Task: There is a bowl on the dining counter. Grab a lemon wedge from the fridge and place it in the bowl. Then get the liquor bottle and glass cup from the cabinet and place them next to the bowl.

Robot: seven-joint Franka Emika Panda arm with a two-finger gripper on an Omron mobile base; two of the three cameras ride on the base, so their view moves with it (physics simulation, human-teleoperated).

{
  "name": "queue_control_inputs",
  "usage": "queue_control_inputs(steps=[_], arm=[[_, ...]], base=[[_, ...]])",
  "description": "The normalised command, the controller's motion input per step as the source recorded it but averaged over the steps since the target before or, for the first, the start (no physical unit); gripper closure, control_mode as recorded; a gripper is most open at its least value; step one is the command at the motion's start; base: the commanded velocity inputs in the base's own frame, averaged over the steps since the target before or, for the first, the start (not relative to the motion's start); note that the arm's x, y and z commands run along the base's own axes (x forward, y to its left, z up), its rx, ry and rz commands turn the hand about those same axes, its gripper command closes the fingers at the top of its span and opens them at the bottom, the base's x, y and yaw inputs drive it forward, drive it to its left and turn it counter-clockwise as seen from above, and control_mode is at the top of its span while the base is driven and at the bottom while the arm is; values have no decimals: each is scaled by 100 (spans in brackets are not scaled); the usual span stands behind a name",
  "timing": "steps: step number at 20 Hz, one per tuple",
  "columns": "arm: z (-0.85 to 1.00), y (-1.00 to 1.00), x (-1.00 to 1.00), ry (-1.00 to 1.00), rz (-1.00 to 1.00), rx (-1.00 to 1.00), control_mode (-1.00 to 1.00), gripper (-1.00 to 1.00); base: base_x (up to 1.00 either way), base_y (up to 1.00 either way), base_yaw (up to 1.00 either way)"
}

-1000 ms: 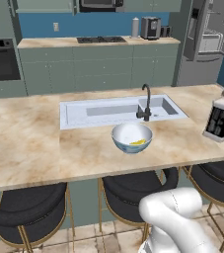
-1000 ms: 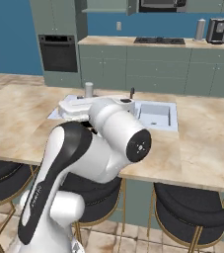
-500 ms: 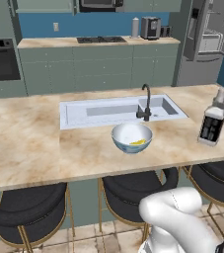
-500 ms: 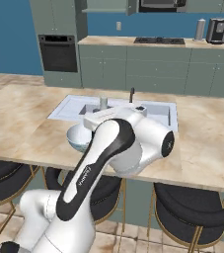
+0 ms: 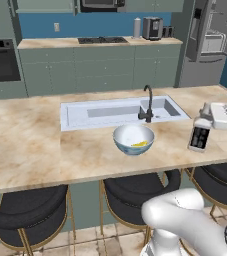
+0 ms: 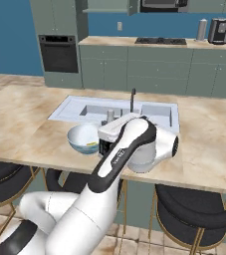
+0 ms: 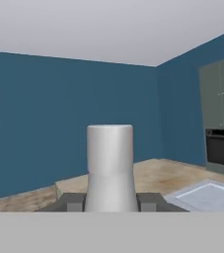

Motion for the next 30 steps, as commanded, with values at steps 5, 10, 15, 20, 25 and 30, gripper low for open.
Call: queue_control_inputs(steps=[5, 10, 15, 20, 25, 30], arm=[[-30, -6, 61, 0, 20, 0, -100, 100], [-22, -9, 47, 0, 17, 0, -100, 100], [-23, -9, 32, 0, 11, 0, -100, 100], [-25, -1, 36, 0, 9, 0, -100, 100], [-19, 0, 29, 0, 5, 0, -100, 100], [-21, 0, 16, 0, 4, 0, -100, 100]], base=[[0, 0, 0], [0, 0, 0], [0, 0, 0], [0, 0, 0], [0, 0, 0], [0, 0, 0]])
